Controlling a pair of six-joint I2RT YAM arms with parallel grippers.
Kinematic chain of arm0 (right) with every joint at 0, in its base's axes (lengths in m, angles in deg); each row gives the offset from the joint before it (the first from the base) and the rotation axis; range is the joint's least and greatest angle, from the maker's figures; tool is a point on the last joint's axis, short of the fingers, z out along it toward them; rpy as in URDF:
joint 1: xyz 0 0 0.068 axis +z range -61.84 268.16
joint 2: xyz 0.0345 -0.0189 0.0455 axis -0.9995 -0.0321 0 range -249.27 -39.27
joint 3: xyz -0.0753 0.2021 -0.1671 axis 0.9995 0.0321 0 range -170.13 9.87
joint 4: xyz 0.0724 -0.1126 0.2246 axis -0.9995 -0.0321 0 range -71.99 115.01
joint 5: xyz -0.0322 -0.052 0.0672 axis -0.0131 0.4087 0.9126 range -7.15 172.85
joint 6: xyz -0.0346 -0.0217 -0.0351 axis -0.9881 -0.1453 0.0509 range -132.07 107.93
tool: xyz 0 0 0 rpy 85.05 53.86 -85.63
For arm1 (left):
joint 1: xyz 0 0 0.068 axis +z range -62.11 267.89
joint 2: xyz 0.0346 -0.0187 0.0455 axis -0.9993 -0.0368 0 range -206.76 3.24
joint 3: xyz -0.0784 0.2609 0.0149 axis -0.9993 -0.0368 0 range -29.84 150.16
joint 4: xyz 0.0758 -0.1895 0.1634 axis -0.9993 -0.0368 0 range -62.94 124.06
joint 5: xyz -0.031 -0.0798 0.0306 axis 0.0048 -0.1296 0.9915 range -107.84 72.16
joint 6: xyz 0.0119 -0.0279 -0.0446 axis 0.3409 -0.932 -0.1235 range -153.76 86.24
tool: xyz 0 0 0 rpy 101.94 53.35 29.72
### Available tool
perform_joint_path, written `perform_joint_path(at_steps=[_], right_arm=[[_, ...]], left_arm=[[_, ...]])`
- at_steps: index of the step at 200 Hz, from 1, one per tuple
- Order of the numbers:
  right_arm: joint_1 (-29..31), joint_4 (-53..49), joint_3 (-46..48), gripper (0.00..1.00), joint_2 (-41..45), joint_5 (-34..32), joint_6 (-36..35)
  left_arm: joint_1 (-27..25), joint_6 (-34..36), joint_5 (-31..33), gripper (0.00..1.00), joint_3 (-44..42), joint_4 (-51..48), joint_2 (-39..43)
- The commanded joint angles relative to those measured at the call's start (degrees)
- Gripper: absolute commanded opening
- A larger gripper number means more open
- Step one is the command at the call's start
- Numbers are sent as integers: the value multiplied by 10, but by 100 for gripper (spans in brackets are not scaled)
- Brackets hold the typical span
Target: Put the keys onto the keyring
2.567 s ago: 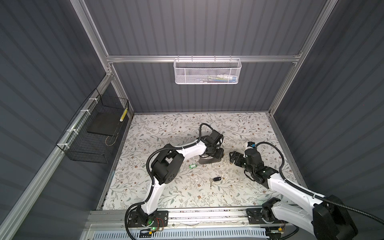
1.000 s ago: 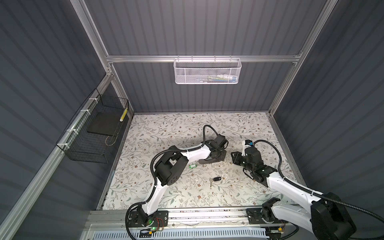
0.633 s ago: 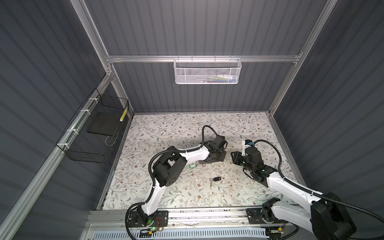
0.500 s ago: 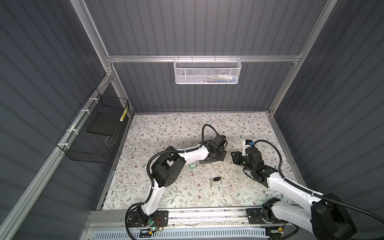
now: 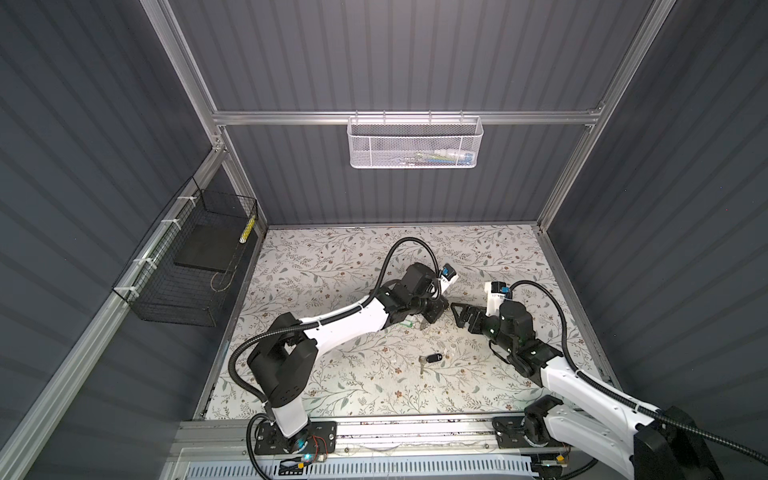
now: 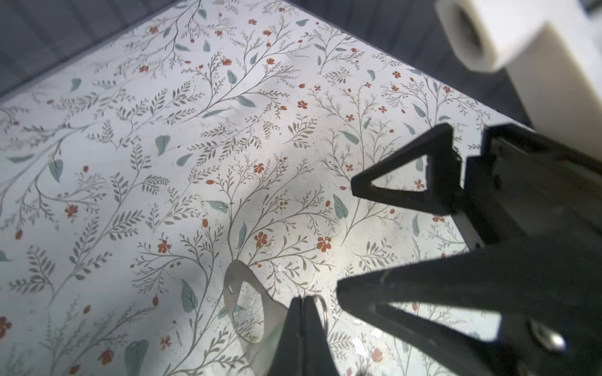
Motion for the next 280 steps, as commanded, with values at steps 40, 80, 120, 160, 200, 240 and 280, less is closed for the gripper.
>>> perform_joint_path(at_steps=[40,80,120,160,200,240,280], right_arm=[[3,73,32,99,79,59,-107],[2,16,36,99,183,112,-202],[2,11,34,76,223,137,-249],[2,-19,10,65,210,251,-340],[2,-32,-3,46,197,281,-372],[2,-49,-12,34,191,286,-407],[2,-43,-15,25,167,305,-421]], left_arm=[[-3,134,-82,0,-58,54,94],[3,195,-101,0,-73,52,128],[42,229,-185,0,-59,35,141],[62,279,-261,0,-61,19,144],[69,320,-290,0,-57,4,145],[71,379,-313,0,-41,-40,142],[73,404,-335,0,-39,-52,136]])
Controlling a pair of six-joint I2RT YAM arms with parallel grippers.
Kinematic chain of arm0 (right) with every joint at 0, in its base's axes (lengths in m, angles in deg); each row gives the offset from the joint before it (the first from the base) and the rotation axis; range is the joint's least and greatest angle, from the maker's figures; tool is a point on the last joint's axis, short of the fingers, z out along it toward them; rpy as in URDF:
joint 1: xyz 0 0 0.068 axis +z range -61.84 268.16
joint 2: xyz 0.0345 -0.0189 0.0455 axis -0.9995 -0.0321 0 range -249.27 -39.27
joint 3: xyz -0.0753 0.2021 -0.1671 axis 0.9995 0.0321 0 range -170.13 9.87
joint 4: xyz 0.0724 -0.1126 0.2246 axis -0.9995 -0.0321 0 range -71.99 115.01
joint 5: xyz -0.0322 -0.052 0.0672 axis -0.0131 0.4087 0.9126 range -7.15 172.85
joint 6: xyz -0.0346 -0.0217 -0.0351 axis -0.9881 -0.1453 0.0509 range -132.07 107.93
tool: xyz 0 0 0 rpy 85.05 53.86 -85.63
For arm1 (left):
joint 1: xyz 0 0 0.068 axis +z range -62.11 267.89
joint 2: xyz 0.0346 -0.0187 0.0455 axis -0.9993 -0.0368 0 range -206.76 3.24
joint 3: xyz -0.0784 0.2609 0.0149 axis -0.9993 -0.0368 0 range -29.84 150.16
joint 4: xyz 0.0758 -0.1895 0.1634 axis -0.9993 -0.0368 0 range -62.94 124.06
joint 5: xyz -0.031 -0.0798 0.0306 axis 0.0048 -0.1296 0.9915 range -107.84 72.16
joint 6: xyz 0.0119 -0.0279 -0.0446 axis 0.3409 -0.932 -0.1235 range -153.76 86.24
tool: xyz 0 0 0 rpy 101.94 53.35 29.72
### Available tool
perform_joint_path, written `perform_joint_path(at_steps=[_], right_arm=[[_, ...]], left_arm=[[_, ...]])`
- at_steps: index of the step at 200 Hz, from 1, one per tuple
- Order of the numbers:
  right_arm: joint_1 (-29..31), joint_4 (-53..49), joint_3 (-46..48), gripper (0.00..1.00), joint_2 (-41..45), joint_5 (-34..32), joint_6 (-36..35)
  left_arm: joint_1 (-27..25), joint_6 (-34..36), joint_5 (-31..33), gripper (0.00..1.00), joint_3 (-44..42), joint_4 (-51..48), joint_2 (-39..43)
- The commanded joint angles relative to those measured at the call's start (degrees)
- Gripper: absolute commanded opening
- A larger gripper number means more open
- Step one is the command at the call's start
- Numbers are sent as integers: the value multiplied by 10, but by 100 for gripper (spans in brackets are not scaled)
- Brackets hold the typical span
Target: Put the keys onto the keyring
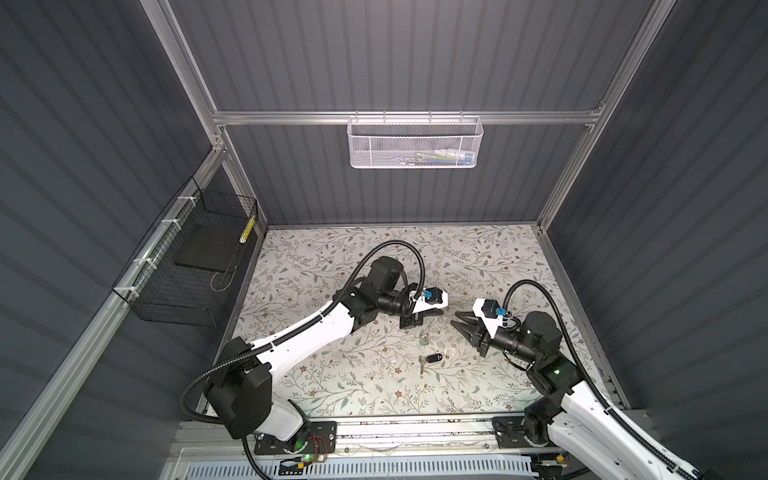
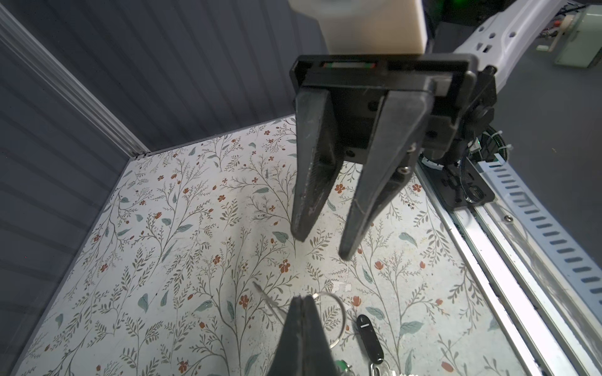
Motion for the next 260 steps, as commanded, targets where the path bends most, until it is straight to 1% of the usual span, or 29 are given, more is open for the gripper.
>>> perform_joint_path(at_steps=[1,13,50,81,96,112,128,162,171,202,260], right_arm=[[1,-1,-16,25,-12,22,-20],[1,2,-17,23,-20,27,-23],[1,24,-13,24,-28,29,-27],[1,44,-13,31,-25,31,9],[1,56,-13,33,-25,26,47],[1,69,-12,35,-31,42,94],[1,79,-12,36,-38,42,160],[1,108,-11,33,-57,43,287],[1,121,-9,32,-61,40,311],[1,146,-9,31,-75,18,360],[3,207,-18,28,-124,36,415]], left_arm=[[4,34,-33,0,22,-19,8],[5,40,-42,0,25,-24,5],[9,51,-40,0,32,-28,2],[10,46,-26,0,35,-27,3],[10,33,-15,0,31,-16,4],[10,12,-4,0,20,9,9],[10,-10,2,0,6,37,15],[10,-46,9,0,2,63,16],[10,-51,10,0,2,64,17],[10,-65,16,0,-6,75,25],[10,-76,15,0,-21,86,34]])
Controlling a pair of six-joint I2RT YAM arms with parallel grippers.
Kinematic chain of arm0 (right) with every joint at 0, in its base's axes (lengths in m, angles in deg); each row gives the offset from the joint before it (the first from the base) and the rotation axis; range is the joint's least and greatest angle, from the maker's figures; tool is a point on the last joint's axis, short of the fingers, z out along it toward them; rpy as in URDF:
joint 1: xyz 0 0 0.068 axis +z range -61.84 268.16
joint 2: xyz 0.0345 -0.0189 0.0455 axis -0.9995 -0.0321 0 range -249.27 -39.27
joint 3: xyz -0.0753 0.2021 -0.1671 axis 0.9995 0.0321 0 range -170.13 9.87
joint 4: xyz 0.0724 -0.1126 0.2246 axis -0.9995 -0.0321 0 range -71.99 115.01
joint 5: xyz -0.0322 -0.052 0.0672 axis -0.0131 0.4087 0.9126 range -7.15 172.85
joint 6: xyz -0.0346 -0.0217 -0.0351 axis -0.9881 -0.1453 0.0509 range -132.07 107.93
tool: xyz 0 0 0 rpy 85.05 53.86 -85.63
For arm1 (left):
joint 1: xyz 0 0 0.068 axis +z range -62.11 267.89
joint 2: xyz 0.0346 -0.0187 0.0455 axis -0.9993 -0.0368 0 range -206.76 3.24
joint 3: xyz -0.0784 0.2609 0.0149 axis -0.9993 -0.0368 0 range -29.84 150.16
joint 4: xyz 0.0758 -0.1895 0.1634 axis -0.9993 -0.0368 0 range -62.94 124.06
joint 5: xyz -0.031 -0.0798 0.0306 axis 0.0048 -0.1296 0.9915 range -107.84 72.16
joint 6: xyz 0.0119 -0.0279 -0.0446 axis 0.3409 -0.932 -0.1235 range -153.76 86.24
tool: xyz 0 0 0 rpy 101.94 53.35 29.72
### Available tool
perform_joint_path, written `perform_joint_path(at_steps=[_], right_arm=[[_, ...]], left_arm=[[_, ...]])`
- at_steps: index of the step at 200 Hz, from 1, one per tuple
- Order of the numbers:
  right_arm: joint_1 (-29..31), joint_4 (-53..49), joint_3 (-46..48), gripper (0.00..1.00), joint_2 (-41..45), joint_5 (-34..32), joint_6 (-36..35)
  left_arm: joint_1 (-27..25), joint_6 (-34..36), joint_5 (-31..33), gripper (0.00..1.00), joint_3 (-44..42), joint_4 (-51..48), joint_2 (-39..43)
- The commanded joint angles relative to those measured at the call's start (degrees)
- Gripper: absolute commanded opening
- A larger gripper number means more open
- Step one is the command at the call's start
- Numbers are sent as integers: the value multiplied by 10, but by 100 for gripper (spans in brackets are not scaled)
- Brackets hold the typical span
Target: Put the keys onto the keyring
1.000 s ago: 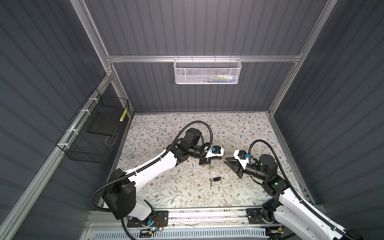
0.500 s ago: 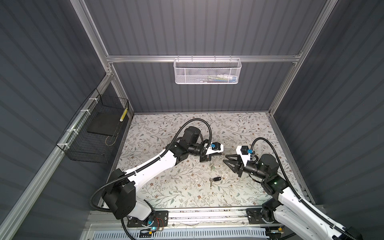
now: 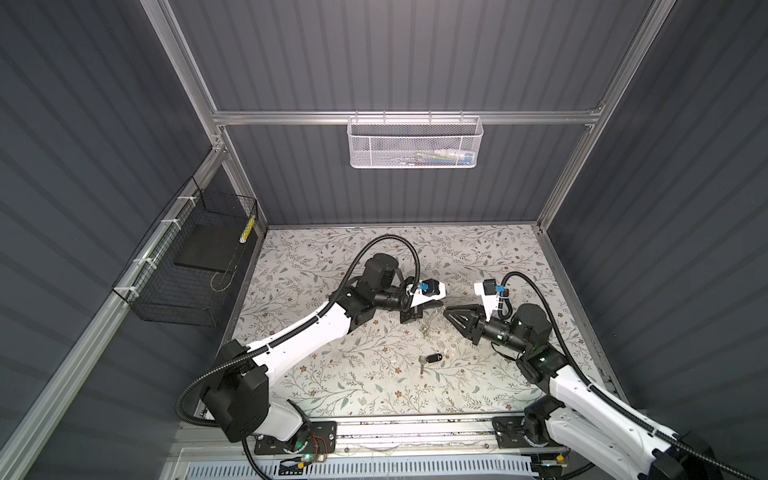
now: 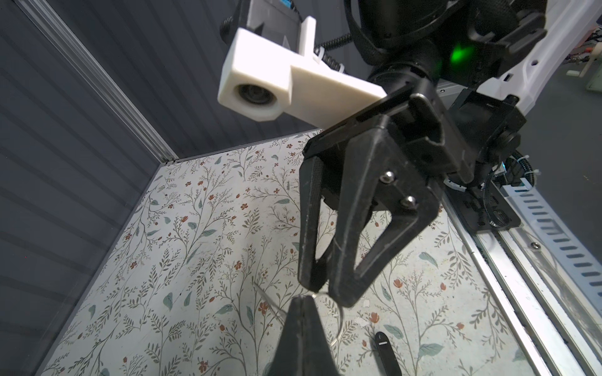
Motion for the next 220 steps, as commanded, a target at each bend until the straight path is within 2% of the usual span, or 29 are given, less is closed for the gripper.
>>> perform_joint_path(at_steps=[1,73,138,152,171,220], right_arm=[[3,52,-18,28,-10,9,39],[9,70,-19,22,-31,37,47],[12,59,-23,5,-38,56,33],[12,56,-20,1,-31,56,23],[12,38,-19,0,-20,59,3],[11,-13,-18,0,13,52,-57]], left_arm=[[2,-14,-3,0,-8,20,20],[2,-20,-3,0,-9,25,16],[2,-32,0,0,-10,28,15],[3,-38,11,19,-11,24,18],[9,-44,23,28,-19,22,28],[24,-60,34,35,-43,22,58]])
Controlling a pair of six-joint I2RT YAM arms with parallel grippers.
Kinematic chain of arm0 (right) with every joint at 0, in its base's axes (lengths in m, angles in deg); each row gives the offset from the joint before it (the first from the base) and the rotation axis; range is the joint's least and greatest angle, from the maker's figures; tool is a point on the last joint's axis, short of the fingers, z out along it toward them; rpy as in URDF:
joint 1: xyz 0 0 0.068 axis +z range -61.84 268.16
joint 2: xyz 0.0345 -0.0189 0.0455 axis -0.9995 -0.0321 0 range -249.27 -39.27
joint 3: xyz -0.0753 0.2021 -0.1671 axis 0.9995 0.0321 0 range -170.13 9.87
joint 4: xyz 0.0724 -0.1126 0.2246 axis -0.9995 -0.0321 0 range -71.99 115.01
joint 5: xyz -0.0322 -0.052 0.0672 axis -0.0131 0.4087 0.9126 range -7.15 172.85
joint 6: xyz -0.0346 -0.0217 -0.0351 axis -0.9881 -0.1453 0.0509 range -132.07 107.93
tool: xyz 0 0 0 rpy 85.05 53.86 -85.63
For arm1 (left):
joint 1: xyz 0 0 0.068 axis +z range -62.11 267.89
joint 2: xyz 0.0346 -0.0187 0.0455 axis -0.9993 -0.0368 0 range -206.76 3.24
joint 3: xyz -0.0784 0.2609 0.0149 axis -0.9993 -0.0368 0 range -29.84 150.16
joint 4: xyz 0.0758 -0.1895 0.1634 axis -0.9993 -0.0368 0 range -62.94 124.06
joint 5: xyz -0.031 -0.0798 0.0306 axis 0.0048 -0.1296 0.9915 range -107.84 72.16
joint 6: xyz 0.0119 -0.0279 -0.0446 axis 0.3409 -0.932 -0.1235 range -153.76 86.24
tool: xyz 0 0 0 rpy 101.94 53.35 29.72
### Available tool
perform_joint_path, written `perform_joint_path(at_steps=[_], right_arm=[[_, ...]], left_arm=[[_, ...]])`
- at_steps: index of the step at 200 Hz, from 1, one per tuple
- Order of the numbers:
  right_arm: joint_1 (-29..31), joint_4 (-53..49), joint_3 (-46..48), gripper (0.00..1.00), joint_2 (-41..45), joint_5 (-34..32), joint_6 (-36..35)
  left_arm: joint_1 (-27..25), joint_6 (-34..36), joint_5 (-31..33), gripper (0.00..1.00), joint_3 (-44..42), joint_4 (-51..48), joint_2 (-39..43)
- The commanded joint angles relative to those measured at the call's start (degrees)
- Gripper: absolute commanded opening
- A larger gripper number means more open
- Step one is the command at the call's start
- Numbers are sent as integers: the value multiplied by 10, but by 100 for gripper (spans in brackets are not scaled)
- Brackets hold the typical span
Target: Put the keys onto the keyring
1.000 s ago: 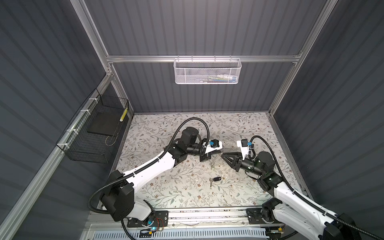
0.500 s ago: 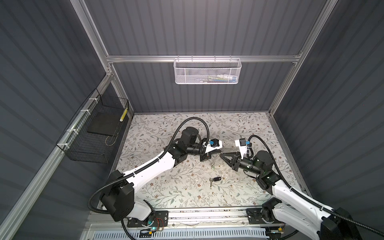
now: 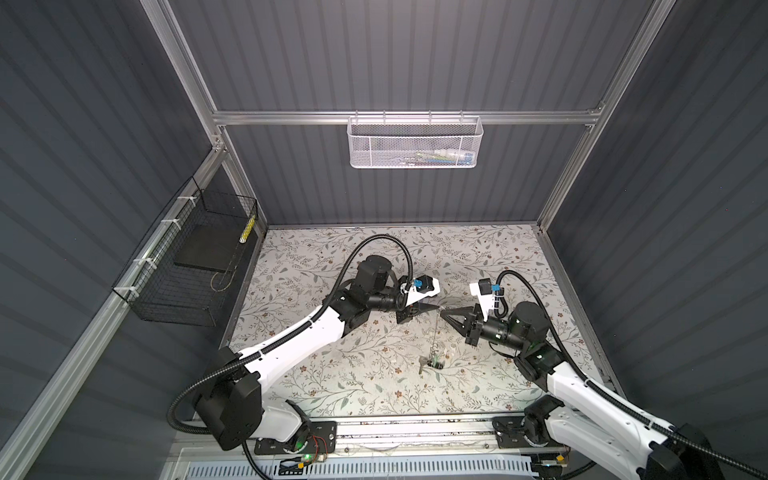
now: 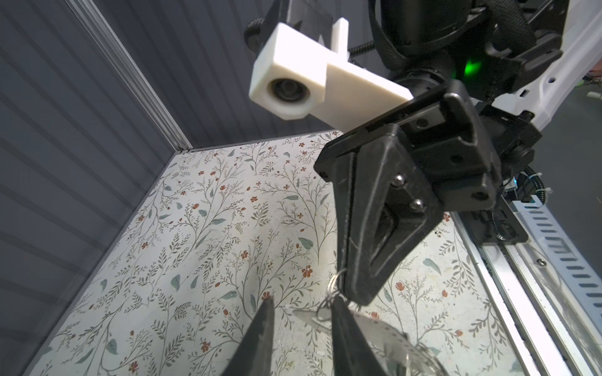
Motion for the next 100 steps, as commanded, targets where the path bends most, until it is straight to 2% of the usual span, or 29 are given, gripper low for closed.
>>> perform_joint_path(at_steps=[1,18,48,100], right_arm=[[2,-18,-9,0,18,7,-44],[2,-32,-9,0,25,8,-64],[2,-56,-10,0,38,7,-100],[2,-75,-11,0,56,18,-206]], left_arm=[[6,-13,10,35,-13,3,22],[6,-13,10,35,-23,3,31],[6,11,-30,35,-24,-25,33],[7,43,-51,32,-7,-59,17]])
